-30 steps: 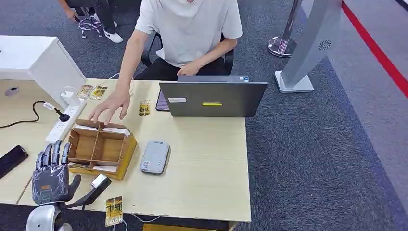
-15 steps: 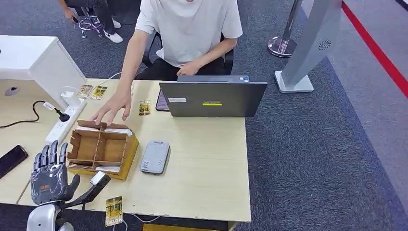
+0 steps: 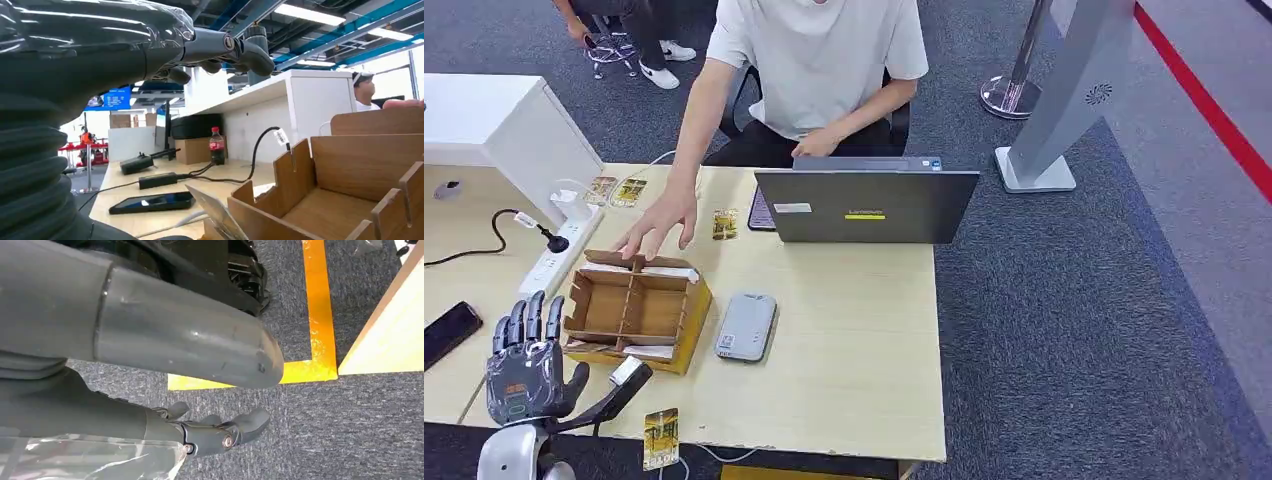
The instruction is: Pass the card to the sensor for recognition and then transmit it.
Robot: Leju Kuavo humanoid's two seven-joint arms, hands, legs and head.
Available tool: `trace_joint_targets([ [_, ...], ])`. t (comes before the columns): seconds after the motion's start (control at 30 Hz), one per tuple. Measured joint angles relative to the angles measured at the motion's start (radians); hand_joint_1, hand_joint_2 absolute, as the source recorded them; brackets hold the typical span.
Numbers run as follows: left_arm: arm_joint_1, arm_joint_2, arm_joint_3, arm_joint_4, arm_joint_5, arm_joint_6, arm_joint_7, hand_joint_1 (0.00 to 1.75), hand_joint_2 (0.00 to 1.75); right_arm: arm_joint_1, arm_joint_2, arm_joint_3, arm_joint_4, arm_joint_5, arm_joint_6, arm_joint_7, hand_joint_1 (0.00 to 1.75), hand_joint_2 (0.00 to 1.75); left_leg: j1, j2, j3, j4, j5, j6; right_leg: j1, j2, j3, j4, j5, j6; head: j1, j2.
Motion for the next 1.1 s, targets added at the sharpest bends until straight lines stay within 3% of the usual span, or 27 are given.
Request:
trace_joint_targets([
  [0.5, -0.025, 0.006, 0.006, 0.027, 0.000, 0.001, -0.013, 0.00, 1.75, -0.002, 0.000, 0.001, 0.000, 0.007, 0.000, 0.001, 0.00, 0.00, 0.000, 0.000, 0.000, 0.000, 0.000, 0.000, 0.000, 0.000, 0.000, 0.000, 0.000, 0.000, 0.000, 0.000],
  [0.63, -0.029, 0.023, 0.003, 0.043, 0.000, -0.004, 0.023, 0.00, 1.75, -0.003, 0.000, 0.002, 0.000, 0.008, 0.000, 0.002, 0.00, 0.00, 0.000, 0.000, 0.000, 0.000, 0.000, 0.000, 0.000, 0.000, 0.000, 0.000, 0.000, 0.000, 0.000, 0.000],
  [1.1, -0.033, 0.051, -0.013, 0.076, 0.000, -0.005, 0.042, 0.00, 1.75, -0.007, 0.000, 0.003, 0.002, 0.010, 0.000, 0.002, 0.00, 0.00, 0.000, 0.000, 0.000, 0.000, 0.000, 0.000, 0.000, 0.000, 0.000, 0.000, 0.000, 0.000, 0.000, 0.000],
])
